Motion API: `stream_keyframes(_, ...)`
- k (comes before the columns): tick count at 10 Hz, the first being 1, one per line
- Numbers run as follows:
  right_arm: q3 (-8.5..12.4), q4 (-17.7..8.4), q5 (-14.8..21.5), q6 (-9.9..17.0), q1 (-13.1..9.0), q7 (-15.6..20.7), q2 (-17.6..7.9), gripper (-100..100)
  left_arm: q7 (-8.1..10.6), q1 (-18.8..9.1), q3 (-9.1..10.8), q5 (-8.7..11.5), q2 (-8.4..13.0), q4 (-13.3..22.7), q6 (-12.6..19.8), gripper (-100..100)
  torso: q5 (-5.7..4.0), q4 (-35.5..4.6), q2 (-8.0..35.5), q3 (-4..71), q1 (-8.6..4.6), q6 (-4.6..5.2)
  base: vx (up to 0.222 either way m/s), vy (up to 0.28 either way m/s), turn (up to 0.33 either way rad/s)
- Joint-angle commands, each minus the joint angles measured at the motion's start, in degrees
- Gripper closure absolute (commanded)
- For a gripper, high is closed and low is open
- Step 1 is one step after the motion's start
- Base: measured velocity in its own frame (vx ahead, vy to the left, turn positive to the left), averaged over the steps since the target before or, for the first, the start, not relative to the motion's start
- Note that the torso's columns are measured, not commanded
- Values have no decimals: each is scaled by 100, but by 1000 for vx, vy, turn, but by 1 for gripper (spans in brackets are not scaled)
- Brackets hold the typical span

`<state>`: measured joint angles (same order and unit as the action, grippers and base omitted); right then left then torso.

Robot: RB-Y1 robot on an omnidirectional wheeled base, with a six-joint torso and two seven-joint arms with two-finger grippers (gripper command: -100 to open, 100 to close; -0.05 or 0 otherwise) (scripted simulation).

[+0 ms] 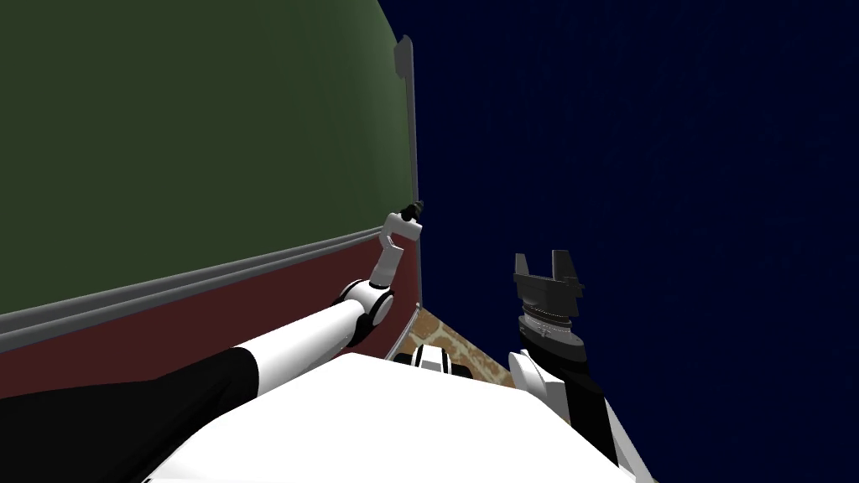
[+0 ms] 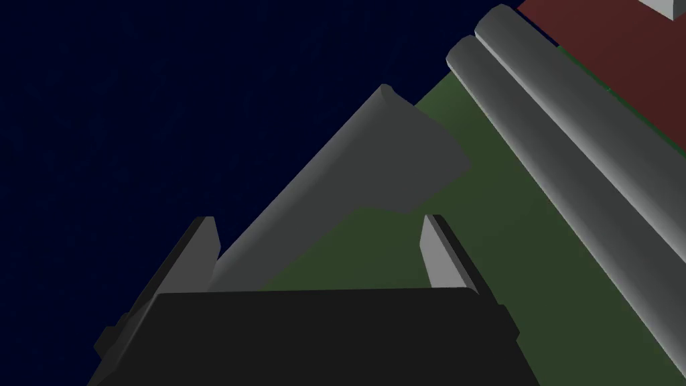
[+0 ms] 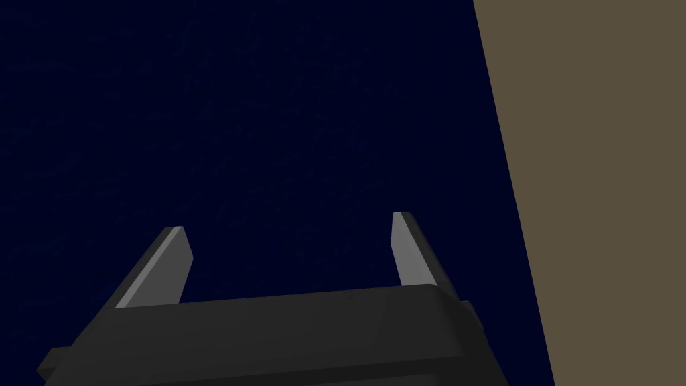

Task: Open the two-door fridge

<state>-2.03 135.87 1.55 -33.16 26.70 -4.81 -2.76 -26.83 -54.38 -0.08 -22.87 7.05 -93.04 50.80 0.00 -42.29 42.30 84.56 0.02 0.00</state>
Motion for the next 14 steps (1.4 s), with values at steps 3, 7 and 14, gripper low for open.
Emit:
stream_keyframes(3, 0, 0, 0, 0, 0, 0, 0, 0, -129, -594, 20, -96, 58, 271, 520, -100, -3, 0, 1, 0, -10, 1, 1, 32, -38)
stream_keyframes(7, 0, 0, 0, 0, 0, 0, 0, 0, -176, -849, -24, -212, -6, 260, 845, -100, 0, 1, -2, 1, -5, -1, 24, 37, -25)
stream_keyframes(14, -1, 0, 0, 1, -2, 0, 1, 0, -258, -908, -264, 54, -266, 127, 858, 100, -4, -22, 46, -32, -22, 3, -75, -5, -58)
